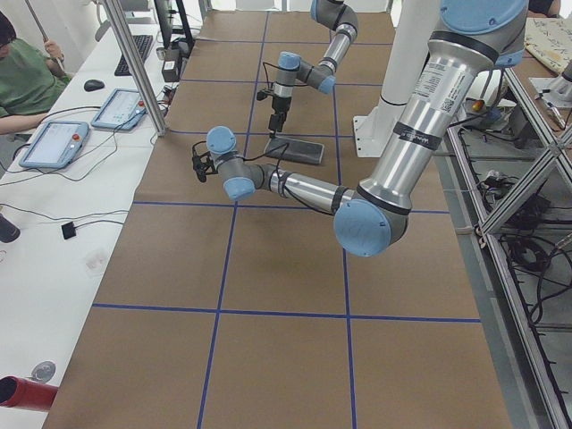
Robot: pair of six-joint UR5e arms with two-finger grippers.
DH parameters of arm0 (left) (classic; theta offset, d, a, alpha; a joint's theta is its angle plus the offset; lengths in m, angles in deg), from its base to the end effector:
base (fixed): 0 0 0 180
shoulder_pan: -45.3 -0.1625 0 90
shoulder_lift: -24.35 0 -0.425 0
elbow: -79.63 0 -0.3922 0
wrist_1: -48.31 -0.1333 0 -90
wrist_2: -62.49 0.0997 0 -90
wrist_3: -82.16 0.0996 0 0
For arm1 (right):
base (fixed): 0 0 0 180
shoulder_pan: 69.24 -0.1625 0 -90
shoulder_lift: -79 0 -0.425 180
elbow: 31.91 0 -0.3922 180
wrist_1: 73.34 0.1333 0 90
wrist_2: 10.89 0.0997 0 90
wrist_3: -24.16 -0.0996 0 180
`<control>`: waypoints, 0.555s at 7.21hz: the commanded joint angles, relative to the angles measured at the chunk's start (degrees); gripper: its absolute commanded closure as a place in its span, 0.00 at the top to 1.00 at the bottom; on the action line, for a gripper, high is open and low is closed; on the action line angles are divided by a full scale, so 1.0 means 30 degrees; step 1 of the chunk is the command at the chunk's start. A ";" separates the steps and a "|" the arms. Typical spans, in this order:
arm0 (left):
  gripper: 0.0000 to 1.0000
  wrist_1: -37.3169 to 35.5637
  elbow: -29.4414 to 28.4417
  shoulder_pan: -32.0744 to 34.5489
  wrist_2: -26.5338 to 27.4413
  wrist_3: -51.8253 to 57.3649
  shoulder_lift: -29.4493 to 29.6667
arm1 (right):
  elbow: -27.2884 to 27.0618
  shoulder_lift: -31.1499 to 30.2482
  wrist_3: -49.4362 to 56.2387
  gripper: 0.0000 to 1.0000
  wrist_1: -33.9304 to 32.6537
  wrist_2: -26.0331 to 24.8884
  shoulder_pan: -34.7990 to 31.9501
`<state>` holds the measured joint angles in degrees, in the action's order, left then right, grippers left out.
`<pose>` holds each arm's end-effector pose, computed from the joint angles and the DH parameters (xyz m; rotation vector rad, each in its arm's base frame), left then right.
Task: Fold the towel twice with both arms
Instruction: 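Release the towel and raise the right gripper away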
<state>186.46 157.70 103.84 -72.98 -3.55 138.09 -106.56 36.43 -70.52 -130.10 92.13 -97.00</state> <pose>0.2941 -0.6001 0.4199 -0.0976 1.2184 -0.4128 -0.6343 -0.4591 0.1916 0.0293 -1.1592 0.3724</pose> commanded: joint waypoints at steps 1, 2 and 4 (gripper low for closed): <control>1.00 0.0093 0.0050 -0.0029 -0.0021 0.0008 -0.0089 | 0.1525 0.0623 0.0034 1.00 0.1194 -0.0296 -0.0094; 1.00 0.0093 0.0050 0.0000 -0.0050 0.0008 -0.0060 | 0.1707 0.0858 0.0034 1.00 0.1198 -0.0296 -0.0094; 1.00 0.0063 0.0050 0.0000 -0.0050 0.0008 -0.0060 | 0.1912 0.0948 0.0063 1.00 0.1198 -0.0296 -0.0094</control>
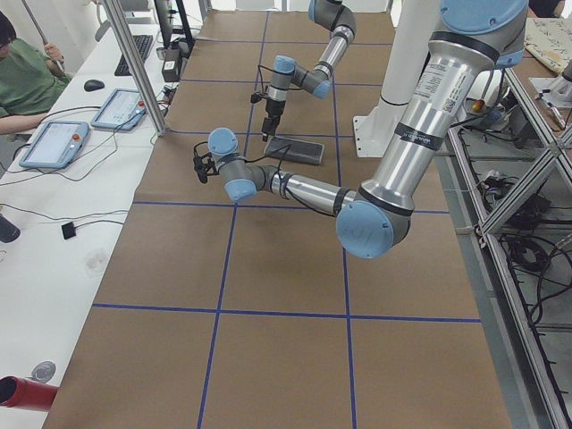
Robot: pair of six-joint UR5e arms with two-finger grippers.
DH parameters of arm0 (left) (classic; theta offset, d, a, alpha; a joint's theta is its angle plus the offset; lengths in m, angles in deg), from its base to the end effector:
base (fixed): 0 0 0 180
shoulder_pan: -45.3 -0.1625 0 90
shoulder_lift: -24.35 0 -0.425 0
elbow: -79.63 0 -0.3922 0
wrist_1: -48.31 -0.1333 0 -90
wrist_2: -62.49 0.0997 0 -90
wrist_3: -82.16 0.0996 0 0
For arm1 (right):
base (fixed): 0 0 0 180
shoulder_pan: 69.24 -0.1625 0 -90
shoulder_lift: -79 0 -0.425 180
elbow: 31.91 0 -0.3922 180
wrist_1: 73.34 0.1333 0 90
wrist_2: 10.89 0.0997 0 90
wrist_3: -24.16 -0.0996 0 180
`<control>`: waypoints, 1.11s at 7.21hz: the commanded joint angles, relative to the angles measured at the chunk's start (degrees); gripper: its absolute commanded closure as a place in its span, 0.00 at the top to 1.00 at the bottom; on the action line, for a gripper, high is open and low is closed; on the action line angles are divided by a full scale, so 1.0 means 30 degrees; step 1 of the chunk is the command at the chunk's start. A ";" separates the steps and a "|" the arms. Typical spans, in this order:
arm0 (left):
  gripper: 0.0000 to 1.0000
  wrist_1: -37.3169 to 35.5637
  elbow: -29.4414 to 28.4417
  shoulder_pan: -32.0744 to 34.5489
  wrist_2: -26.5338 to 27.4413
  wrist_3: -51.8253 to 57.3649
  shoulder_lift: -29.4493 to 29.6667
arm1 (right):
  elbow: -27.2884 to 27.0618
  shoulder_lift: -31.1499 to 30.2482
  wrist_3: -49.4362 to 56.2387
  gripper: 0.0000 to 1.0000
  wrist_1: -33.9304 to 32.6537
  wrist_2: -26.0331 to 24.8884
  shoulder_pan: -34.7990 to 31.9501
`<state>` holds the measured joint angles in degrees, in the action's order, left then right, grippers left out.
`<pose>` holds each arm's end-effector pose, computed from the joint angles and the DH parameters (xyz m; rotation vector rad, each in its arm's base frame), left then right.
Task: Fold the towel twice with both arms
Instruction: 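Release the towel and raise the right gripper away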
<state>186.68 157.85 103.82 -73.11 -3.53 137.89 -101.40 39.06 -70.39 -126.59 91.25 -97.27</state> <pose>0.2936 -0.5985 0.4204 -0.0976 1.2210 -0.4092 -0.6501 -0.4734 0.1898 0.0511 -1.1740 0.3797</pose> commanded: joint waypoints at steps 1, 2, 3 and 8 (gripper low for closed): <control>1.00 -0.0010 0.0000 0.0007 -0.0033 0.0000 0.0005 | 0.0281 0.0131 -0.0006 1.00 0.0025 -0.0005 -0.0002; 1.00 -0.0010 0.0000 0.0007 -0.0005 0.0000 0.0005 | 0.0397 0.0131 -0.0006 1.00 0.0025 -0.0063 -0.0002; 1.00 -0.0010 0.0000 0.0007 -0.0004 0.0000 -0.0024 | 0.0457 0.0160 0.0023 1.00 0.0025 -0.0092 -0.0089; 1.00 0.0019 -0.0029 -0.0081 0.0084 0.0000 -0.0024 | 0.0868 0.0160 0.0345 1.00 0.0025 -0.0151 -0.0557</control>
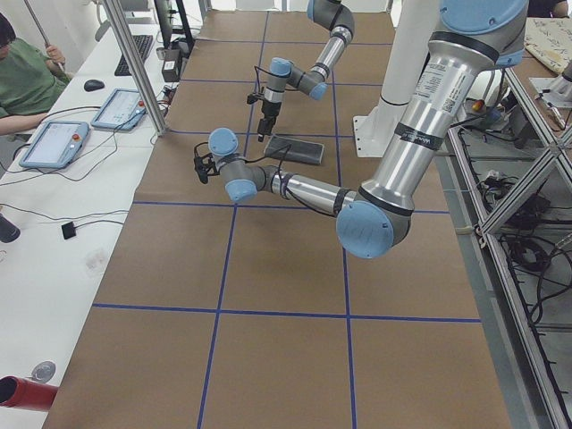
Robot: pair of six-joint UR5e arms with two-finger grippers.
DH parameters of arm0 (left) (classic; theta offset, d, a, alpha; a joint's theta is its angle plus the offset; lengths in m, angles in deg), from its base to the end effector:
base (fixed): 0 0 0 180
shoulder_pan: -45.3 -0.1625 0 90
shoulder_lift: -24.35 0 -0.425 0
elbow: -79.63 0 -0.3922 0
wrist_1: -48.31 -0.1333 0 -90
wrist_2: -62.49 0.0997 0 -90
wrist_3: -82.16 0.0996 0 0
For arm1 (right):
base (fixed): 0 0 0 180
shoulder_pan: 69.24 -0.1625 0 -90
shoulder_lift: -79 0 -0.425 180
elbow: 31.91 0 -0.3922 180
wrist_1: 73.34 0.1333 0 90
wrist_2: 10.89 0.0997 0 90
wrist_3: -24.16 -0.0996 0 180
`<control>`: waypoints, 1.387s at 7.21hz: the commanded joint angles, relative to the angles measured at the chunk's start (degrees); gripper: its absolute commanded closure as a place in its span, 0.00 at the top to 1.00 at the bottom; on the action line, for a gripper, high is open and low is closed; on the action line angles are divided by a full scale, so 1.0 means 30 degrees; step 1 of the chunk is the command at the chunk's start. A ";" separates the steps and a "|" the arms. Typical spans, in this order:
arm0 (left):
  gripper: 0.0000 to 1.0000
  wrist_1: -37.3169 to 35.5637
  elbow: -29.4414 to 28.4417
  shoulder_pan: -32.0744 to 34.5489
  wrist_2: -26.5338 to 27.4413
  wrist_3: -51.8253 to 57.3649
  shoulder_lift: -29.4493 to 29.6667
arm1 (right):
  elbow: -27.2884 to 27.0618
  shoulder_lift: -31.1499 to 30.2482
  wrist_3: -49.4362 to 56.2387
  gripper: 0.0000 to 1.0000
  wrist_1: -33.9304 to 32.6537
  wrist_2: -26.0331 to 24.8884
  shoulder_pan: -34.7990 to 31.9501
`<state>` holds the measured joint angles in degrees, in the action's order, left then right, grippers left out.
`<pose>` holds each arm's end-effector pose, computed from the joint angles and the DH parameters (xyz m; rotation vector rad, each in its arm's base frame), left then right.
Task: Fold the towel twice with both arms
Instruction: 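Release the towel and raise the right gripper away, then lower the left gripper to the towel strip's near end while the right arm withdraws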
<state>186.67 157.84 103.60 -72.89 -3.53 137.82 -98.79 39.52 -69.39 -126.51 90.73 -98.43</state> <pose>0.2957 -0.5975 0.4215 -0.0977 1.2185 -0.4090 -0.6497 -0.4927 0.2049 0.0718 -1.1371 0.3952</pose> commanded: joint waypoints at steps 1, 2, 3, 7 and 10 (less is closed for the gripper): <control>1.00 0.0024 0.0005 -0.0038 0.0038 -0.0029 0.0000 | -0.0061 0.0008 0.0067 1.00 0.0000 0.0138 -0.0521; 1.00 0.0024 0.0151 -0.0067 0.0125 -0.0203 0.0058 | -0.0206 0.0008 0.0416 1.00 0.0000 0.0488 -0.1133; 1.00 0.0024 0.1080 -0.0155 0.0213 -0.1336 0.0029 | -0.0498 -0.0050 0.0767 1.00 -0.0058 0.1506 -0.2068; 1.00 -0.0384 0.7605 -0.4328 0.3245 -0.6932 -0.2600 | -0.1759 -0.2330 0.2667 1.00 -0.0293 0.6222 -0.6169; 1.00 -0.2818 1.0143 -1.0596 0.9626 -0.7179 -0.3776 | -0.1761 -0.2834 0.3729 1.00 -0.0264 0.7346 -0.7291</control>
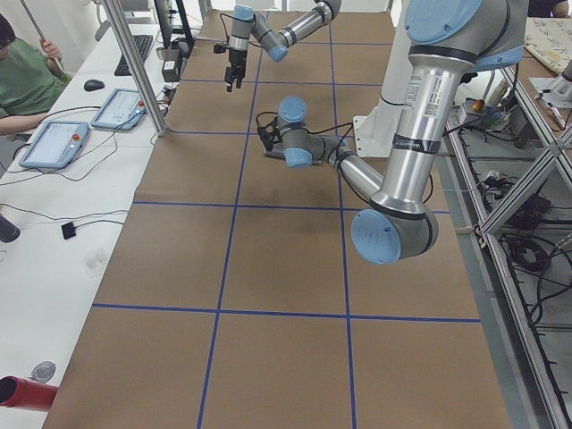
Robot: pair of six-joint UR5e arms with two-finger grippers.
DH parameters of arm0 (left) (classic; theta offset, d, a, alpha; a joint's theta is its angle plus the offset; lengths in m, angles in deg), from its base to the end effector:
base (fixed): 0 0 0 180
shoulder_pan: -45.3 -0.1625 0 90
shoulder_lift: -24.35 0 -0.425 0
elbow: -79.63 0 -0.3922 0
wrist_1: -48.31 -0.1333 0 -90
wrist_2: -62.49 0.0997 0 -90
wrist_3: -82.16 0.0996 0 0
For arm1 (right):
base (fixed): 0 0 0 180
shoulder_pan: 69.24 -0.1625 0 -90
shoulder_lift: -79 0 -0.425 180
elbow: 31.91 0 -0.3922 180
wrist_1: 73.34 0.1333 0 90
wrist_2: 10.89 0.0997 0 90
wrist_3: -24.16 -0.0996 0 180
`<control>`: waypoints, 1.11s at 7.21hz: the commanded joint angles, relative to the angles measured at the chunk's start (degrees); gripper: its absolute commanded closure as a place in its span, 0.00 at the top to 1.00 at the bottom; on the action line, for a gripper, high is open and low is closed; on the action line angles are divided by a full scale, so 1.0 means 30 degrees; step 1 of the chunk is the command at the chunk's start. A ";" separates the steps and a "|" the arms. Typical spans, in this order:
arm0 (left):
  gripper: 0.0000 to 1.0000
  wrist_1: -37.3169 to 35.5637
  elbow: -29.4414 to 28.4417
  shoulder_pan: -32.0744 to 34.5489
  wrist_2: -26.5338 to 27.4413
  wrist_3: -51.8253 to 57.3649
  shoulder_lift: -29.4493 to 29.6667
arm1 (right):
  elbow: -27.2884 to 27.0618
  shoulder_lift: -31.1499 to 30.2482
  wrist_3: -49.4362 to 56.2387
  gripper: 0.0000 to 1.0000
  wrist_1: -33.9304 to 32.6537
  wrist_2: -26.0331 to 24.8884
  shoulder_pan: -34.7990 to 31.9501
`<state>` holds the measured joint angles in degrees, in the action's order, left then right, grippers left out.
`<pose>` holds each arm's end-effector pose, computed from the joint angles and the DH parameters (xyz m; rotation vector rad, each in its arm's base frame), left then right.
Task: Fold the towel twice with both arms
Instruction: 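Lower the left gripper to the towel strip's near end while the right arm withdraws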
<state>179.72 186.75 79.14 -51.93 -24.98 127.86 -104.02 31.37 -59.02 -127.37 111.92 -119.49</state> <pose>0.4087 -0.3849 0.3090 -0.1863 1.2887 -0.4949 -0.4284 -0.6392 0.2685 0.0347 -1.1505 0.3714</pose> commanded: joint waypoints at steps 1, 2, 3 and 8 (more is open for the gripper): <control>1.00 -0.0500 0.0477 -0.3156 0.2979 0.0059 -0.0576 | -0.0015 -0.0118 0.0275 1.00 0.0023 0.0285 -0.0272; 1.00 -0.0529 0.0418 -0.3598 0.3011 0.0060 -0.0577 | -0.0015 -0.0060 0.0275 1.00 0.0023 0.0227 -0.0272; 1.00 -0.0530 0.0302 -0.4008 0.3243 0.0060 -0.0519 | 0.0014 -0.0088 0.0275 1.00 0.0052 0.0226 -0.0301; 0.89 -0.0500 -0.0813 -0.4452 0.3597 0.0148 -0.0255 | 0.0014 -0.0059 0.0275 1.00 0.0081 0.0197 -0.0301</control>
<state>178.21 184.43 65.84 -41.15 -24.55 127.01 -103.98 31.19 -58.20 -127.19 112.52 -120.36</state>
